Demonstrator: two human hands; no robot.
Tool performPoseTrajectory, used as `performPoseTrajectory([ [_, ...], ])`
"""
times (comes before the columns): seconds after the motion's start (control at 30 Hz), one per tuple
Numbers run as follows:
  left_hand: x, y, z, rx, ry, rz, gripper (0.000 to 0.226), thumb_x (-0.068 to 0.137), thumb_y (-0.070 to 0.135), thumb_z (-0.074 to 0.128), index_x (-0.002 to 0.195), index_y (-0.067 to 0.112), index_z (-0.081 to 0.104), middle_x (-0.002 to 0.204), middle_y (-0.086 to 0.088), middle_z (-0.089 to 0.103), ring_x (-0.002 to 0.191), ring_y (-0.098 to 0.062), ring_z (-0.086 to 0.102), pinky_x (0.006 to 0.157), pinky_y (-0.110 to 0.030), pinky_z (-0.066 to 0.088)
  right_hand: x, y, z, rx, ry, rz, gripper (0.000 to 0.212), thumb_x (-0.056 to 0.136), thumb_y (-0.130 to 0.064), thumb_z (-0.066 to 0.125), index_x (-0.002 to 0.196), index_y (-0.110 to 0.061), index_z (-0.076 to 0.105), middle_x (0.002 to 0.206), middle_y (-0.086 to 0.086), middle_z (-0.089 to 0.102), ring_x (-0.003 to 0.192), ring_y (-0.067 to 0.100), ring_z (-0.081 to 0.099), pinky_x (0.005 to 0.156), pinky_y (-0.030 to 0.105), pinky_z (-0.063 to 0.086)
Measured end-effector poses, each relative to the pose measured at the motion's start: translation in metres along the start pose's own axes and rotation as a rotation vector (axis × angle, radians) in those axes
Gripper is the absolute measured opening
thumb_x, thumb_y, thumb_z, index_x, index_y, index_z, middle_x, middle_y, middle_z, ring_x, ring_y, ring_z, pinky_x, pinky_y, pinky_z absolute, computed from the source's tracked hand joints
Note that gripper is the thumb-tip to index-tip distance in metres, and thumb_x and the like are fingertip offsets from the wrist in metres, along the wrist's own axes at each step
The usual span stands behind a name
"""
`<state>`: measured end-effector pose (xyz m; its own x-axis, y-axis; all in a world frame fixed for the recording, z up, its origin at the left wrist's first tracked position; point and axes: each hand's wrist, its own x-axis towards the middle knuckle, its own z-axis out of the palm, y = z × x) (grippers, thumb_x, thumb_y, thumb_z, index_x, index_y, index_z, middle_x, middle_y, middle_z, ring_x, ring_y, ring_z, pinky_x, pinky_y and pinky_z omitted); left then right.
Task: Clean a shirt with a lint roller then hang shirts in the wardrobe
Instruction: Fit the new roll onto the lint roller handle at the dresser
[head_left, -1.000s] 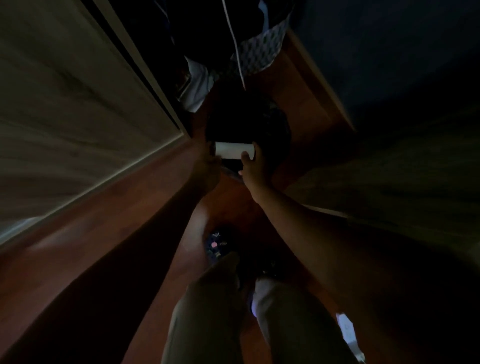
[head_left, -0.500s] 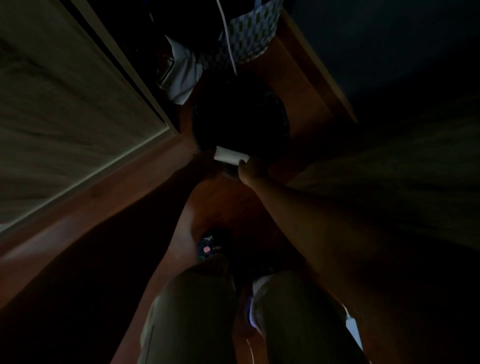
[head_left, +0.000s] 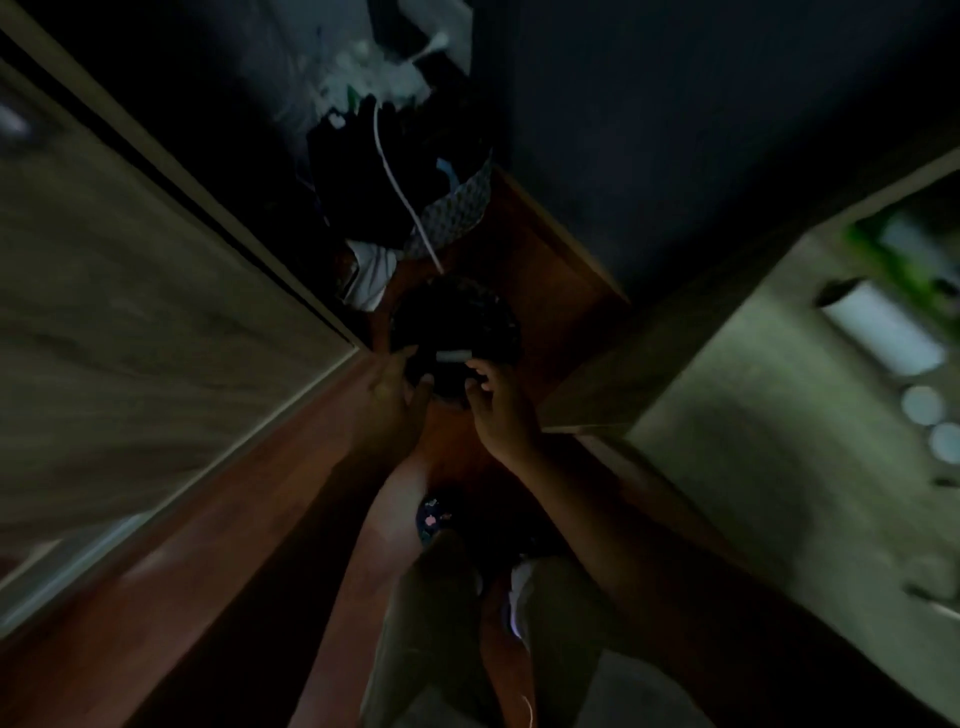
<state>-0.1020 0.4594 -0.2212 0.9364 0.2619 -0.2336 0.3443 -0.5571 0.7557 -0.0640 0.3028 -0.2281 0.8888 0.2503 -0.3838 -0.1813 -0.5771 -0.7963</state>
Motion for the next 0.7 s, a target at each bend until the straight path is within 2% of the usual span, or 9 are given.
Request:
performPoseTrajectory([
  [0.03,-0.007,0.027,-0.007,-0.009,-0.001,0.042,0.044,0.102,0.015,0.057,0.143,0.003,0.049,0.136,-0.018,0.060,0.121,-0.020,0.055,0.098,-0.009,0.038,-0.018,-0.019,-0.025,0.020,0.041,-0.032,0.032,0.103,-0.016,0.050,0.134,-0.011,0.057,0.138,0.012,0.055,0.123,0.024,0.055,0.100,0.036,0.049],
  [0.07,-0.014,0.056,-0.017,0.006,-0.033,0.075,0.044,0.101,0.014,0.057,0.143,0.003,0.049,0.137,-0.018,0.060,0.122,-0.021,0.055,0.098,-0.008,0.036,-0.034,-0.036,-0.050,0.032,0.076,-0.060,0.031,0.103,-0.016,0.051,0.133,-0.012,0.058,0.135,0.010,0.055,0.119,0.020,0.056,0.096,0.031,0.049],
  [0.17,-0.023,0.136,-0.024,0.104,-0.119,0.233,0.047,0.100,0.018,0.058,0.146,0.011,0.047,0.140,-0.015,0.057,0.130,-0.030,0.052,0.102,-0.031,0.040,-0.074,-0.065,-0.123,0.052,0.171,-0.111,0.030,0.102,-0.019,0.054,0.131,-0.016,0.058,0.132,0.004,0.055,0.112,0.008,0.055,0.089,0.021,0.050],
  [0.27,-0.026,0.205,-0.011,0.159,-0.181,0.321,0.046,0.100,0.021,0.057,0.145,0.014,0.049,0.142,-0.012,0.055,0.131,-0.027,0.050,0.102,-0.025,0.035,-0.104,-0.068,-0.195,0.039,0.325,-0.142,0.027,0.099,-0.021,0.057,0.126,-0.018,0.061,0.125,0.002,0.059,0.105,0.005,0.056,0.080,0.005,0.043],
  [0.4,-0.028,0.284,0.042,0.189,-0.254,0.480,0.047,0.097,0.031,0.053,0.140,0.009,0.055,0.135,-0.016,0.060,0.126,-0.031,0.054,0.105,-0.036,0.042,-0.139,-0.034,-0.278,0.065,0.493,-0.098,0.023,0.098,-0.019,0.059,0.121,-0.019,0.061,0.121,0.000,0.061,0.104,0.010,0.058,0.082,0.015,0.044],
  [0.47,-0.031,0.315,0.080,0.204,-0.308,0.508,0.050,0.098,0.033,0.053,0.140,0.005,0.055,0.137,-0.019,0.059,0.127,-0.034,0.052,0.107,-0.033,0.037,-0.152,-0.006,-0.309,0.057,0.538,-0.045,0.023,0.097,-0.018,0.061,0.120,-0.018,0.061,0.121,0.000,0.061,0.103,0.010,0.057,0.082,0.019,0.044],
  [0.53,-0.033,0.339,0.117,0.242,-0.361,0.550,0.050,0.097,0.025,0.060,0.143,0.005,0.052,0.144,-0.018,0.054,0.134,-0.032,0.047,0.112,-0.030,0.029,-0.162,0.021,-0.337,0.047,0.571,0.012,0.023,0.096,-0.018,0.063,0.119,-0.017,0.061,0.119,-0.001,0.061,0.098,0.008,0.054,0.081,0.019,0.042],
  [0.6,-0.031,0.355,0.154,0.332,-0.378,0.613,0.056,0.091,0.014,0.070,0.143,0.005,0.052,0.147,-0.018,0.053,0.137,-0.033,0.046,0.114,-0.036,0.031,-0.168,0.048,-0.359,0.023,0.617,0.044,0.022,0.094,-0.018,0.065,0.116,-0.015,0.063,0.114,0.002,0.063,0.096,0.008,0.053,0.081,0.019,0.041],
  [0.7,-0.025,0.369,0.198,0.514,-0.405,0.670,0.063,0.077,0.006,0.073,0.137,0.010,0.057,0.140,-0.017,0.058,0.131,-0.038,0.053,0.107,-0.049,0.042,-0.171,0.080,-0.386,0.053,0.609,0.105,0.025,0.087,-0.028,0.058,0.108,-0.016,0.066,0.109,0.000,0.066,0.101,0.015,0.060,0.089,0.036,0.050],
])
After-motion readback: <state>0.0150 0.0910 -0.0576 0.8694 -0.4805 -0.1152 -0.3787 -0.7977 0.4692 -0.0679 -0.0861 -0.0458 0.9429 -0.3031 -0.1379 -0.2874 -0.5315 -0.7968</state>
